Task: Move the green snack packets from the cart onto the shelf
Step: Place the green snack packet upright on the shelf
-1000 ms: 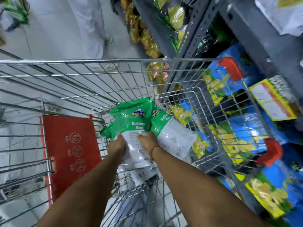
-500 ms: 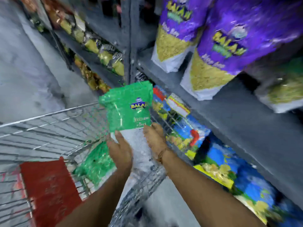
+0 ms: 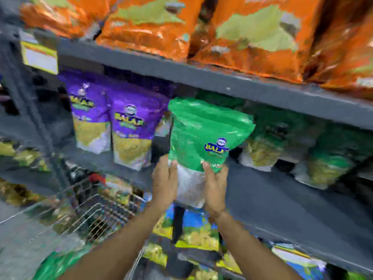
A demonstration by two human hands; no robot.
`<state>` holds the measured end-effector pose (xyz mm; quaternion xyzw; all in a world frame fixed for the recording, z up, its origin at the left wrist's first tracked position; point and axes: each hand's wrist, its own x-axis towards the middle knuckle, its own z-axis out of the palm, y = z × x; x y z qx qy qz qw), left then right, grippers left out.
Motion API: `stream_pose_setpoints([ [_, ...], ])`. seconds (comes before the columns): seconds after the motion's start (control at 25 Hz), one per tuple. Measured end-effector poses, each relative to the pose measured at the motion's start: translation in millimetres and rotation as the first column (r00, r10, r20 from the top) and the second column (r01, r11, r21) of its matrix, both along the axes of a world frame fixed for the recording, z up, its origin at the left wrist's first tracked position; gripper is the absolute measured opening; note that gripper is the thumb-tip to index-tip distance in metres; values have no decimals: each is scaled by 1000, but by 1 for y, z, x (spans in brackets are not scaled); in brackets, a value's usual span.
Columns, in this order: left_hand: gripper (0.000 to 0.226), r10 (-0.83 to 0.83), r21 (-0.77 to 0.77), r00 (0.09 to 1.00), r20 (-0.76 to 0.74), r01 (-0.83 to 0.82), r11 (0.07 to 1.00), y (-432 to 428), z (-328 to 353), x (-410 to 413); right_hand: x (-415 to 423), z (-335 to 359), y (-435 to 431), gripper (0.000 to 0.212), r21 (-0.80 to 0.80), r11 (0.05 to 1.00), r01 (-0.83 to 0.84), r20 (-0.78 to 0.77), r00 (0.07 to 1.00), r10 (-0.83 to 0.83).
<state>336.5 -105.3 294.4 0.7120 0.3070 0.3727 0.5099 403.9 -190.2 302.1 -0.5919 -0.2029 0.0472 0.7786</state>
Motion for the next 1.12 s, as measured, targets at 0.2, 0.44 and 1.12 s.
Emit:
stream_pose_setpoints([
  [0.2, 21, -40, 42, 963, -267, 53, 998, 22, -1, 79, 59, -8, -6, 21, -171, 985, 17, 41, 999, -10],
  [0.44, 48, -59, -493, 997, 44, 73, 867, -8, -8, 85, 46, -28, 6, 36, -208, 962, 174, -116, 973, -201],
  [1.12, 51, -30, -443, 998, 56, 52, 895, 33, -27, 123, 66, -49, 33, 66, -320, 932, 169, -188, 953, -237],
])
